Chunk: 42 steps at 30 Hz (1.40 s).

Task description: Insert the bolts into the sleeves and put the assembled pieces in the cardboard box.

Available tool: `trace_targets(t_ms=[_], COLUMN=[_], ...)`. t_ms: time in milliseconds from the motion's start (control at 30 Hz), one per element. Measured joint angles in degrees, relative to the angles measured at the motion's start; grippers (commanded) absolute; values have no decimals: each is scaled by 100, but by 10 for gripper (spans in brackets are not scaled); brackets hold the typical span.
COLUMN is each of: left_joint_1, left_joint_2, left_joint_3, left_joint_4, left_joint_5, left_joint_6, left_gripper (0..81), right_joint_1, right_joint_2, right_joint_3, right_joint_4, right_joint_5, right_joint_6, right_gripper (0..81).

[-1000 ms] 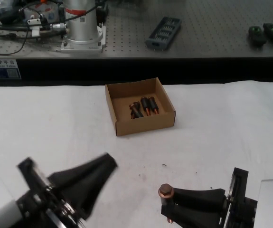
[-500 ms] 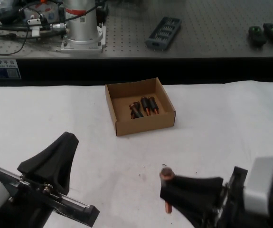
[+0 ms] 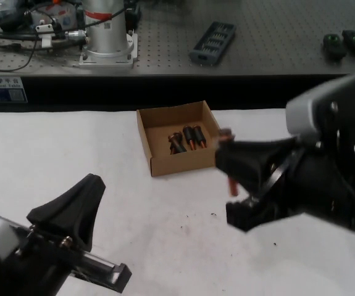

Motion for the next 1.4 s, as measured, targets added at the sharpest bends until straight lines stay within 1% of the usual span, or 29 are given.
trace_targets(t_ms=[67,200,300,367,467,567,700,767,900,933,1033,1067,1233,1400], left_joint_1=[0,0,0,0,0,0,0,0,0,0,0,0,0,0], left_joint_2=[-340,-1012,-1367,-1383,-1383,-1383,-1383,-1383,-1383,-1383,-1383,-1383,-1383,-1383], left_joint_3=[-108,-566,-952,-1110,-1159,-1159,-1159,-1165,-1165,-1165,-1165,-1165,-1165,-1165], left_joint_4=[742,2659,4025,4507,4769,4848,4848,4848,4861,4861,4877,4877,4891,4891], left_joint_5=[0,134,462,701,838,900,902,902,792,776,770,770,770,770], left_joint_6=[-51,-320,-468,-524,-554,-554,-554,-503,-221,-179,-117,-94,55,99], left_gripper=[7,7,7,7,7,7,7,7,7,7,7,7,7,7], right_joint_1=[-86,-294,-607,-845,-1062,-1417,-1805,-1960,-2085,-2106,-2170,-2170,-2202,-2202], right_joint_2=[0,0,0,31,134,512,1326,2036,2922,3086,3738,3738,4647,5133], right_joint_3=[-221,-516,-744,-943,-1159,-1602,-2141,-2388,-3041,-3368,-3925,-3965,-4831,-5448], right_joint_4=[301,652,917,1128,1342,1665,1952,2014,2137,2265,2542,2542,2918,2999], right_joint_5=[68,104,117,117,82,-240,-681,-784,-902,-915,-944,-943,-1108,-1182], right_joint_6=[-20,-28,-28,-28,-28,-28,-28,-28,-28,-28,-76,-78,-141,-156], right_gripper=[57,57,57,57,57,57,57,57,57,57,57,57,57,57])
